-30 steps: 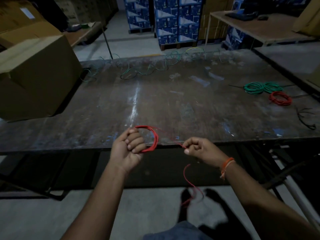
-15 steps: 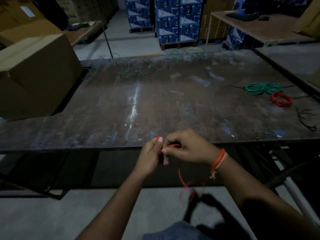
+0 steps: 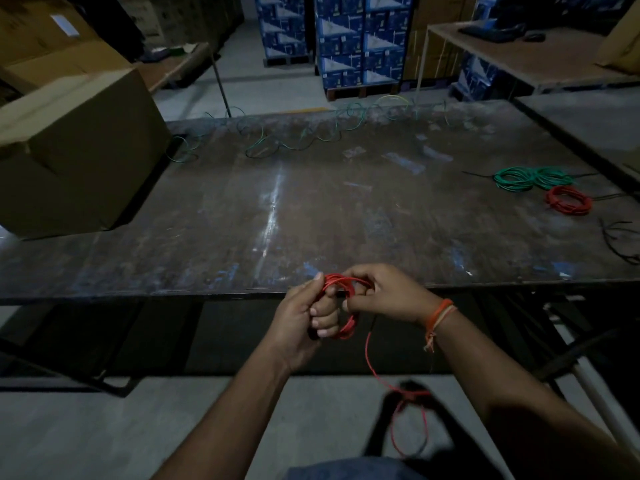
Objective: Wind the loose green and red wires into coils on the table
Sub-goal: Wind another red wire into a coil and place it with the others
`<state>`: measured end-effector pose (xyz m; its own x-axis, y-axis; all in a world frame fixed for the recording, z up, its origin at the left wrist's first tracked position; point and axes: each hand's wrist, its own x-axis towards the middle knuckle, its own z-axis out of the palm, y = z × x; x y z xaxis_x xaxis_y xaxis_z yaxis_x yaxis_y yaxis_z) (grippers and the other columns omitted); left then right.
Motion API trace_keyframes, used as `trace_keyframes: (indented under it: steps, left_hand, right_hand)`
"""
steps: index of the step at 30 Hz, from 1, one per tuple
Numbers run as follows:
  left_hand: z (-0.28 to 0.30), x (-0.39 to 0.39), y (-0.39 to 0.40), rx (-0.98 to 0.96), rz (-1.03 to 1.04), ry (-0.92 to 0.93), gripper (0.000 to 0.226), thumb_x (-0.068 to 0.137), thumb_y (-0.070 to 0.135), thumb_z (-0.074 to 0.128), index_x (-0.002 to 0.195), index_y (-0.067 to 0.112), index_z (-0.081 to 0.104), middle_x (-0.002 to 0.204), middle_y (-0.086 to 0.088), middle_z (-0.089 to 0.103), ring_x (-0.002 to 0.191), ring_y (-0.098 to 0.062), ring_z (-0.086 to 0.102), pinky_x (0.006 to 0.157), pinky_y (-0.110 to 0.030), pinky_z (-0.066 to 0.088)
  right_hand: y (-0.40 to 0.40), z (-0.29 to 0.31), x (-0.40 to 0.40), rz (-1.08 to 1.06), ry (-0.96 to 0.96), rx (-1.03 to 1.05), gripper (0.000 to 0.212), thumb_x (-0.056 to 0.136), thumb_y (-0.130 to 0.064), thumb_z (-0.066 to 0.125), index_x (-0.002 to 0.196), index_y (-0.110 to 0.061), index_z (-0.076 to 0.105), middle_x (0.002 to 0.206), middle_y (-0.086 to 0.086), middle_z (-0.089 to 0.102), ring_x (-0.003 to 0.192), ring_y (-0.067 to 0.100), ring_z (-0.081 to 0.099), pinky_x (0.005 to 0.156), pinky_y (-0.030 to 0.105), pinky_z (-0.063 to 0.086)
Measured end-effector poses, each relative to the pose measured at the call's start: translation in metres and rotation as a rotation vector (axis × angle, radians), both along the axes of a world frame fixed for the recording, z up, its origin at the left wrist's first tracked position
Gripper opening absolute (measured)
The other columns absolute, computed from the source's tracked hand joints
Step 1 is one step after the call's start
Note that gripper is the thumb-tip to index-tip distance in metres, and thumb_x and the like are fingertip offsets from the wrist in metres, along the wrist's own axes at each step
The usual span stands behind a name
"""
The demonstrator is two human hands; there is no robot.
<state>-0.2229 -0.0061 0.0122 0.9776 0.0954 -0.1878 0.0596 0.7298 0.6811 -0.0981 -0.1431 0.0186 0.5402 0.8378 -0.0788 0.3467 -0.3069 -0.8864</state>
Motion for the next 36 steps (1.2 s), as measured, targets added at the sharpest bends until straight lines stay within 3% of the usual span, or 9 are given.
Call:
trace_keyframes:
  steps: [2, 4, 10, 13, 15, 19, 23, 29, 36]
  left_hand:
    - [0.000, -0.001, -0.002, -0.071, -0.049, -0.018, 0.034, 0.100, 0.030, 0.041, 0.076, 0.012, 0.057, 0.044, 0.010, 0.028, 0.033, -0.001, 0.026, 0.037, -0.017, 0.022]
    - [0.000, -0.001, 0.000, -0.143, -0.095, -0.042, 0.034, 0.101, 0.028, 0.038, 0.081, 0.010, 0.059, 0.044, 0.012, 0.030, 0.034, 0.000, 0.028, 0.041, -0.018, 0.022]
    - [-0.005, -0.001, 0.010, -0.109, -0.194, -0.038, 0.034, 0.103, 0.034, 0.038, 0.091, 0.007, 0.054, 0.045, 0.012, 0.032, 0.035, -0.001, 0.030, 0.045, -0.021, 0.028]
    - [-0.005, -0.002, 0.011, -0.038, -0.189, -0.073, 0.029, 0.100, 0.034, 0.046, 0.088, 0.008, 0.054, 0.048, 0.011, 0.030, 0.037, -0.001, 0.028, 0.043, -0.021, 0.023]
    - [-0.004, -0.001, 0.011, -0.046, -0.159, -0.083, 0.029, 0.101, 0.033, 0.043, 0.086, 0.010, 0.052, 0.048, 0.011, 0.030, 0.036, -0.001, 0.027, 0.042, -0.020, 0.022]
    - [-0.005, -0.002, 0.017, -0.206, -0.061, -0.035, 0.038, 0.102, 0.036, 0.036, 0.079, 0.010, 0.053, 0.044, 0.012, 0.030, 0.036, -0.002, 0.024, 0.044, -0.020, 0.026]
    - [-0.007, -0.003, 0.017, -0.306, -0.025, -0.040, 0.035, 0.103, 0.032, 0.034, 0.084, 0.010, 0.053, 0.046, 0.009, 0.033, 0.040, -0.005, 0.032, 0.047, -0.021, 0.033]
    - [-0.005, 0.002, 0.012, -0.209, 0.095, -0.037, 0.032, 0.101, 0.028, 0.036, 0.095, 0.003, 0.056, 0.050, 0.008, 0.038, 0.046, -0.006, 0.042, 0.054, -0.023, 0.046]
    - [0.002, 0.009, 0.015, -0.104, 0.206, 0.107, 0.030, 0.091, 0.030, 0.048, 0.071, 0.008, 0.053, 0.039, 0.010, 0.025, 0.032, -0.003, 0.022, 0.040, -0.020, 0.015]
  right_hand:
    - [0.002, 0.000, 0.002, -0.047, -0.086, 0.006, 0.017, 0.077, -0.022, 0.070, 0.086, -0.007, 0.069, 0.065, -0.003, 0.054, 0.061, 0.008, 0.049, 0.061, 0.032, 0.041]
    - [0.004, -0.001, 0.002, -0.056, -0.122, 0.011, 0.016, 0.085, -0.018, 0.067, 0.078, -0.003, 0.066, 0.061, -0.002, 0.052, 0.057, 0.007, 0.046, 0.057, 0.031, 0.037]
    - [0.008, -0.002, -0.002, -0.001, -0.260, -0.077, 0.017, 0.093, -0.004, 0.060, 0.099, -0.013, 0.074, 0.077, -0.012, 0.067, 0.069, 0.001, 0.059, 0.065, 0.017, 0.044]
    - [0.011, -0.006, -0.004, -0.003, -0.261, -0.080, 0.019, 0.095, -0.002, 0.056, 0.104, -0.010, 0.070, 0.087, -0.003, 0.070, 0.081, 0.011, 0.064, 0.073, 0.025, 0.047]
    - [0.011, -0.007, -0.004, 0.013, -0.103, -0.015, 0.015, 0.098, -0.006, 0.054, 0.106, -0.008, 0.067, 0.087, 0.002, 0.071, 0.081, 0.016, 0.064, 0.071, 0.034, 0.048]
    - [0.006, -0.005, -0.010, -0.045, 0.494, 0.225, 0.015, 0.105, -0.013, 0.050, 0.106, -0.006, 0.063, 0.071, -0.001, 0.060, 0.063, 0.009, 0.059, 0.048, 0.019, 0.036]
    - [0.011, -0.006, -0.016, -0.118, 0.721, 0.351, 0.018, 0.104, -0.020, 0.050, 0.100, -0.008, 0.063, 0.066, -0.003, 0.047, 0.062, 0.009, 0.052, 0.043, 0.015, 0.028]
    - [0.021, -0.004, -0.020, -0.227, 0.600, 0.376, 0.023, 0.108, -0.021, 0.044, 0.091, -0.012, 0.057, 0.061, -0.007, 0.044, 0.054, 0.005, 0.044, 0.042, 0.015, 0.025]
    - [0.020, -0.007, -0.023, -0.145, 0.400, 0.297, 0.022, 0.108, -0.015, 0.043, 0.096, -0.010, 0.061, 0.063, -0.005, 0.051, 0.065, 0.013, 0.054, 0.049, 0.016, 0.038]
